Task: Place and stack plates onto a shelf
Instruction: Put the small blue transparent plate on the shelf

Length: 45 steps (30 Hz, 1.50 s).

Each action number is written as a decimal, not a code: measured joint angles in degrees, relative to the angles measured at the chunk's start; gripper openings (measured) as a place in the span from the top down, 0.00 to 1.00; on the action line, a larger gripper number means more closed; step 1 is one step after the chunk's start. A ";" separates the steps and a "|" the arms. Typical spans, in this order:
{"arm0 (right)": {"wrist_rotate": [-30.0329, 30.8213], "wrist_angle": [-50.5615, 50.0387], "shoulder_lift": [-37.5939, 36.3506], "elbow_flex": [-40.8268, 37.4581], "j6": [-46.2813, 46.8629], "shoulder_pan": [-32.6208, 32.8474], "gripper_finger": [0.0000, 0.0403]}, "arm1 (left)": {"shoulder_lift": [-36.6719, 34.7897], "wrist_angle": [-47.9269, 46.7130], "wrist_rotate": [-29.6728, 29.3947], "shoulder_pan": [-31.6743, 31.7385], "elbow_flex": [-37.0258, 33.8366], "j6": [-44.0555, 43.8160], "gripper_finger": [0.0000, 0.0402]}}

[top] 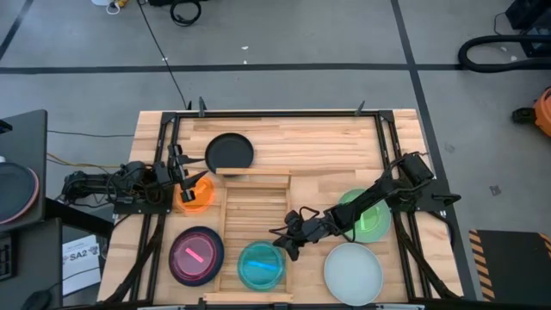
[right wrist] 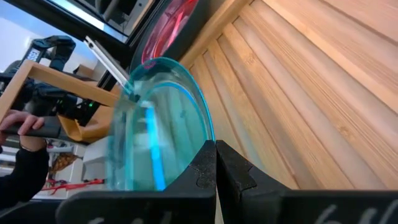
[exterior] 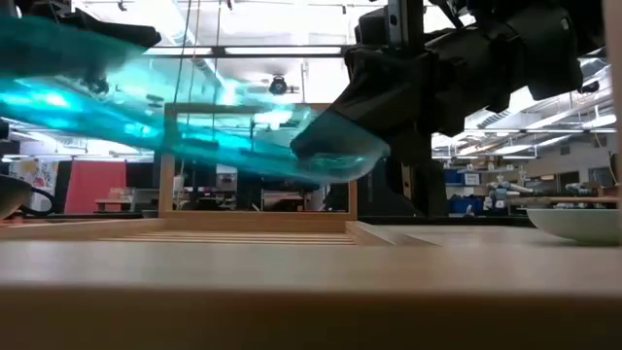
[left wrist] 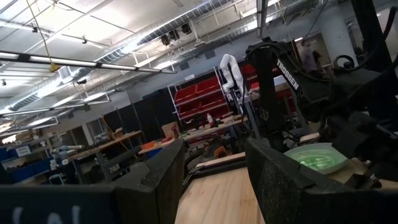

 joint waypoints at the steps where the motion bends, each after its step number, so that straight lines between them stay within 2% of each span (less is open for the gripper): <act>1: 0.00 0.03 0.00 0.00 -0.20 0.01 0.99 | 0.00 -0.05 0.01 0.01 0.00 0.01 0.56; 27: 1.07 -4.15 0.00 0.00 -2.66 0.00 0.99 | 0.00 -0.17 0.01 0.01 0.00 0.00 0.56; 45: 1.07 -4.14 0.00 0.02 -2.71 0.00 0.96 | 0.00 -0.19 0.01 0.00 0.00 0.00 0.56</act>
